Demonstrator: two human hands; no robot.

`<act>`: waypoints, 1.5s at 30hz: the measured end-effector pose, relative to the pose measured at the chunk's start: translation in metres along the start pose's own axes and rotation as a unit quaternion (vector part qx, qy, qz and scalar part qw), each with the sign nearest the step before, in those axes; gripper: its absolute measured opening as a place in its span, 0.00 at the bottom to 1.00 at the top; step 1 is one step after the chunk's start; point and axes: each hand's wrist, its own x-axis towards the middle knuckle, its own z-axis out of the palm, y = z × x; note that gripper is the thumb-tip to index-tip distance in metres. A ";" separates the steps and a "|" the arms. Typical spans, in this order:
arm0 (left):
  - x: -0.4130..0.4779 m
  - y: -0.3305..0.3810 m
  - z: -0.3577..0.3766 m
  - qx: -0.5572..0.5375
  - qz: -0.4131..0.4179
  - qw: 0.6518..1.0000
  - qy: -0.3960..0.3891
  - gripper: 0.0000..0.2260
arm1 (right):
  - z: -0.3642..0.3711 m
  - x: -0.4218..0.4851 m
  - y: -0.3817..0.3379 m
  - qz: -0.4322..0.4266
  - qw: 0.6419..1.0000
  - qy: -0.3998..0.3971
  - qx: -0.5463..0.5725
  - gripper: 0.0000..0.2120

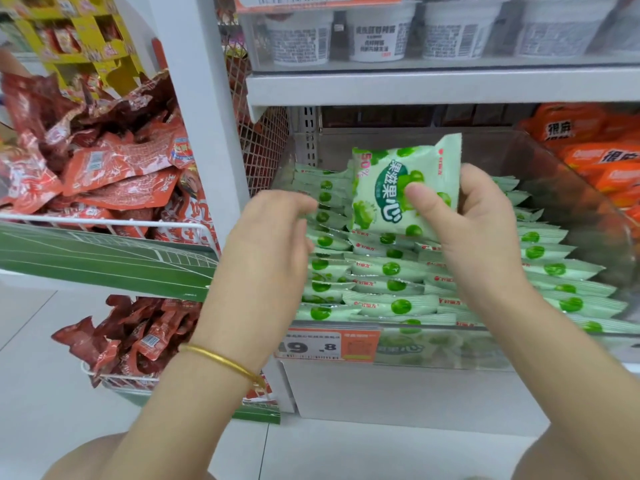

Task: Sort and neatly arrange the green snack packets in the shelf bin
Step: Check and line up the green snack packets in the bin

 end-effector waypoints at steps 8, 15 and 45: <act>-0.026 -0.015 0.023 0.351 0.101 0.918 -0.153 0.32 | 0.010 -0.001 0.001 0.015 0.999 -0.047 -0.002 0.07; -0.038 -0.015 0.019 0.335 0.113 0.928 -0.119 0.27 | 0.025 0.002 -0.002 -0.011 0.992 -0.111 -0.060 0.09; -0.032 -0.015 0.034 0.282 0.054 0.956 -0.068 0.19 | 0.044 0.020 -0.002 -0.160 0.837 -0.302 -0.427 0.07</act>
